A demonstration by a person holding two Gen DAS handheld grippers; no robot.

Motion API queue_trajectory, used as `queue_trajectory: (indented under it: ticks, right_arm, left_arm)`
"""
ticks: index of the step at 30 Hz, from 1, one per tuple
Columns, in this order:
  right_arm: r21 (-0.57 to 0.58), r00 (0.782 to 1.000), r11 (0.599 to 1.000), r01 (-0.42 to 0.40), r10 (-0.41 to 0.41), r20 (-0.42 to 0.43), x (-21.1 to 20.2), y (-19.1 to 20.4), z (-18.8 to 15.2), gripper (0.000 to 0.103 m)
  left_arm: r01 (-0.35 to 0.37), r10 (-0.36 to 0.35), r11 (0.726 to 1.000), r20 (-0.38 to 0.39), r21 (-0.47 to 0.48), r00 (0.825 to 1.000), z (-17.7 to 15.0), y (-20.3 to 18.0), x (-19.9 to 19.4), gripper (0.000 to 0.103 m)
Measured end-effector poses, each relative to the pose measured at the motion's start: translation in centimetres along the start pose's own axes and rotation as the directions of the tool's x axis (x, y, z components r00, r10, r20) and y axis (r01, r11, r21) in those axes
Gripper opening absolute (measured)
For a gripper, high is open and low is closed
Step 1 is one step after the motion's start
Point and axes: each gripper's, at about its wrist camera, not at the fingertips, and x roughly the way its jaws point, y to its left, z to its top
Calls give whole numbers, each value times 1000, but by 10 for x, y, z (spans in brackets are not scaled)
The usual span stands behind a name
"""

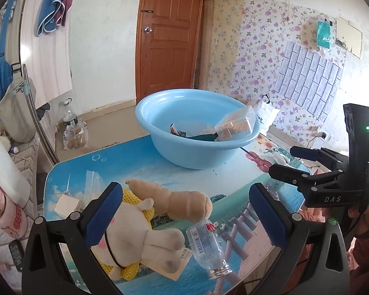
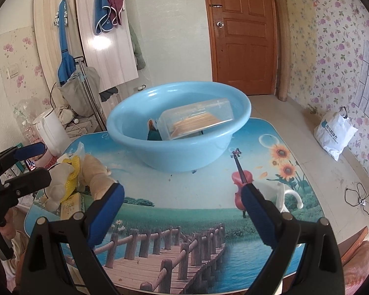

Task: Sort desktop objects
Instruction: 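Withdraw both open grippers from the basin back over the table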

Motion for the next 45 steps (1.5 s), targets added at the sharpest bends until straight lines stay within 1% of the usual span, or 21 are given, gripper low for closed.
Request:
queue_trajectory:
  ticks: [3,6,9,15,19,24,27,29,32,38,42,45]
  right_arm:
    - [-19,1000,1000,13,-13,2,-1,2,-1,98]
    - [-31,1000,999,13,-13,2,-2,3,-3,98]
    - [-43,1000,999,21,-21,-6,-2,4,-5,98]
    - [-19,999,1000,22,-23,-30,-1,-4,-4,98]
    - [-8,999,999,34,-34,-36,-1,-8,-7,98]
    - [-6,998,999,41,-41,-43,-3,-13,-12,98]
    - [-6,998,999,47,-48,-46,-5,-16,-15,98]
    - [-2,998,999,54,-54,-45,-7,-20,-18,98]
    - [11,997,998,62,-61,-50,-8,-27,-22,98]
    - [44,993,994,103,-100,-64,-6,-45,-25,98]
    - [62,991,990,124,-120,-59,-8,-56,-24,98]
    - [64,987,986,153,-150,-54,-11,-66,-24,98]
  left_arm:
    - [10,-10,1000,-13,-10,1000,-1,0,0,103]
    - [-2,2,1000,-16,12,1000,-3,-4,-1,103]
    - [6,-6,1000,-18,19,1000,-4,-7,-1,103]
    - [1,-1,1000,-23,18,1000,-5,-5,-2,103]
    - [-7,7,1000,-28,-1,1000,-9,-3,-4,103]
    - [-1,0,1000,-37,-18,999,-22,3,-5,103]
    - [4,-6,999,-45,-42,999,-35,11,-5,103]
    - [8,-12,998,-64,-68,998,-44,18,-4,103]
    - [-13,6,996,-83,-84,997,-52,27,-4,103]
    - [-54,43,992,-93,-115,995,-66,45,-9,103]
    - [-77,65,989,-98,-124,993,-69,53,-11,103]
    - [-81,68,987,-92,-137,993,-66,59,-11,103]
